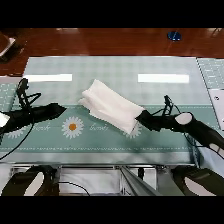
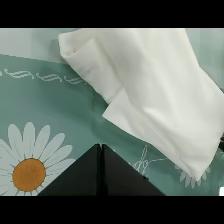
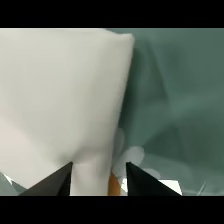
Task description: Fold the shirts.
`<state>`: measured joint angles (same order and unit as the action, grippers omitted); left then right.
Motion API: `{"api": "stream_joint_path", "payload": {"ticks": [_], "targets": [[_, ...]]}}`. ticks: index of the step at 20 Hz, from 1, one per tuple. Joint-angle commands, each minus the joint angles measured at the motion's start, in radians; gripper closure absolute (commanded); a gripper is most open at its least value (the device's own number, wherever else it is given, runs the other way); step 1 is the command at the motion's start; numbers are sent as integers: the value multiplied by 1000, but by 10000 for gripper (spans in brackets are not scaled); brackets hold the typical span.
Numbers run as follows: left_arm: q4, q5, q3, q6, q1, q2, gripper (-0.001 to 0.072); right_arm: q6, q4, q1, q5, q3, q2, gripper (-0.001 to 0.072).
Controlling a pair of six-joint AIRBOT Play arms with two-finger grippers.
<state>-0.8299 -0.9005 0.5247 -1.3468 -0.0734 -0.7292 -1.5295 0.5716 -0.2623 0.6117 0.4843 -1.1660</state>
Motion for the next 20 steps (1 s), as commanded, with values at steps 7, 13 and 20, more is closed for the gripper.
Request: {"api": "stream_joint_path", "payload": {"ticks": [7, 13, 20], "targets": [[0, 0, -1, 0, -1, 1, 686, 298, -92, 12, 336, 480, -302, 691], [0, 29, 0, 8, -1, 1, 686, -40, 402, 88, 602, 1047, -227, 691], [31, 31, 0, 8, -1, 1, 686, -147, 586, 375, 902, 1266, -101, 691]]}}
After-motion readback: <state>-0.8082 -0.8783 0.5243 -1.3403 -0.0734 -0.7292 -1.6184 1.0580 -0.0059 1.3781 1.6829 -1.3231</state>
